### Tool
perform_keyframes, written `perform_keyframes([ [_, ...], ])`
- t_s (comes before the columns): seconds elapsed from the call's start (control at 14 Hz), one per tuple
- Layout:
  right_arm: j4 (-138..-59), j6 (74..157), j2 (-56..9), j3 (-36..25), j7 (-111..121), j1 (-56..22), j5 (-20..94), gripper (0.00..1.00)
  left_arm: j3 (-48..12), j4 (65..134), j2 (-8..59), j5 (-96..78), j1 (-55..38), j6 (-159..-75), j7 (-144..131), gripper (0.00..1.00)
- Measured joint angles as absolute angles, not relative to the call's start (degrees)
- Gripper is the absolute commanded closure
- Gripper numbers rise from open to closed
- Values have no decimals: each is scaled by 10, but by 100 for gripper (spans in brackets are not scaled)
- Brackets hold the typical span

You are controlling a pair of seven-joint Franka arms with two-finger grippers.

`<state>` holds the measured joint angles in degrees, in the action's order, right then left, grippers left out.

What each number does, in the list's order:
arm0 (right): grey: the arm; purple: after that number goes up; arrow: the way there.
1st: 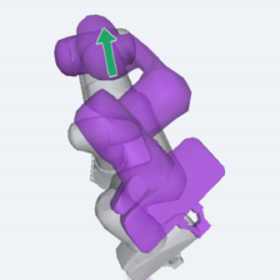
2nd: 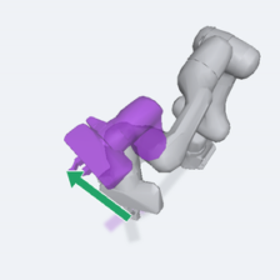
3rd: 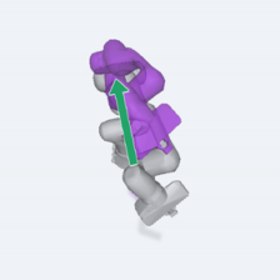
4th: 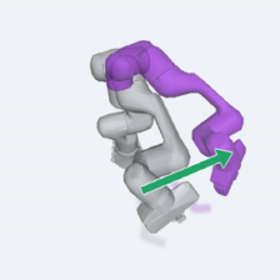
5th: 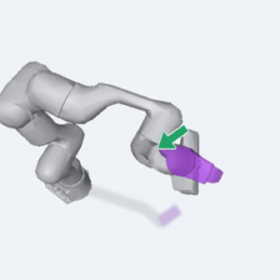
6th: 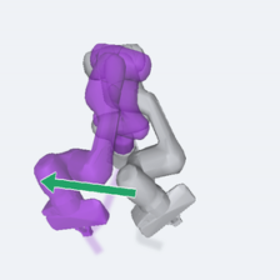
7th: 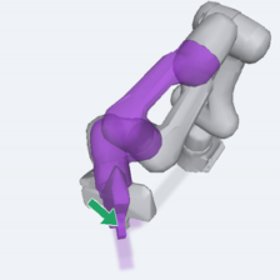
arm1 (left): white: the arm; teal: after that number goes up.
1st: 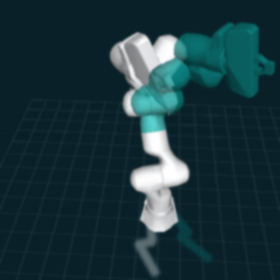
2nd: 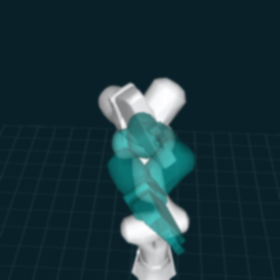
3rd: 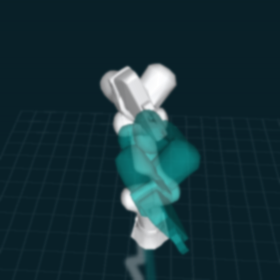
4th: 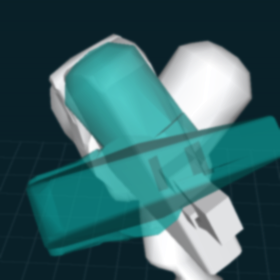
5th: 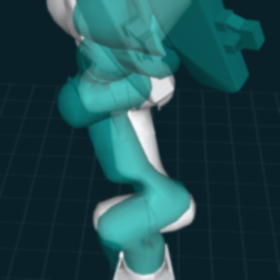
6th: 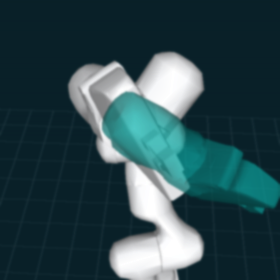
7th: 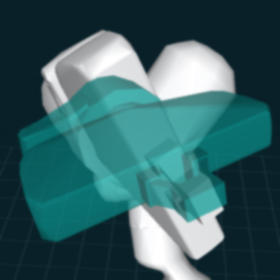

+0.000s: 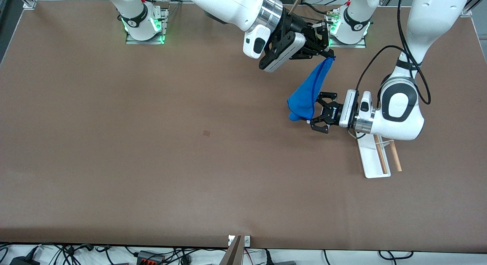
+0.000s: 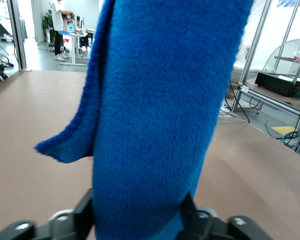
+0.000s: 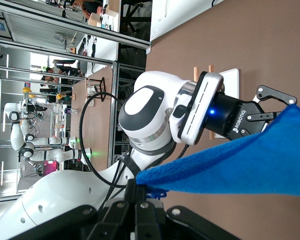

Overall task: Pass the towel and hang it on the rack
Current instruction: 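Close the left gripper on the hanging towel below the right gripper, then open the right gripper and withdraw it while the left gripper holds the towel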

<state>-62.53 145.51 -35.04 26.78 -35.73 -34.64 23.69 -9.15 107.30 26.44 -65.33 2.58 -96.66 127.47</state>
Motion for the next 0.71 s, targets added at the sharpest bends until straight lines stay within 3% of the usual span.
perform_keyframes([
  [0.14, -625, 1455, -350, 268, -357, -346, 234, 100, -91, 1073, 264, -665, 26, -970, 1288, 99],
  [0.5, -625, 1456, -351, 268, -357, -346, 232, 98, -91, 1073, 250, -667, 27, -1011, 1281, 100],
  [0.57, -625, 1456, -351, 268, -357, -346, 232, 61, -91, 1073, 248, -667, 27, -1014, 1265, 100],
  [0.64, -626, 1457, -351, 267, -357, -346, 232, 1, -91, 1073, 247, -667, 27, -1015, 1253, 100],
  [0.71, -626, 1457, -351, 267, -357, -346, 231, 0, -91, 1073, 246, -667, 28, -1015, 1243, 100],
])
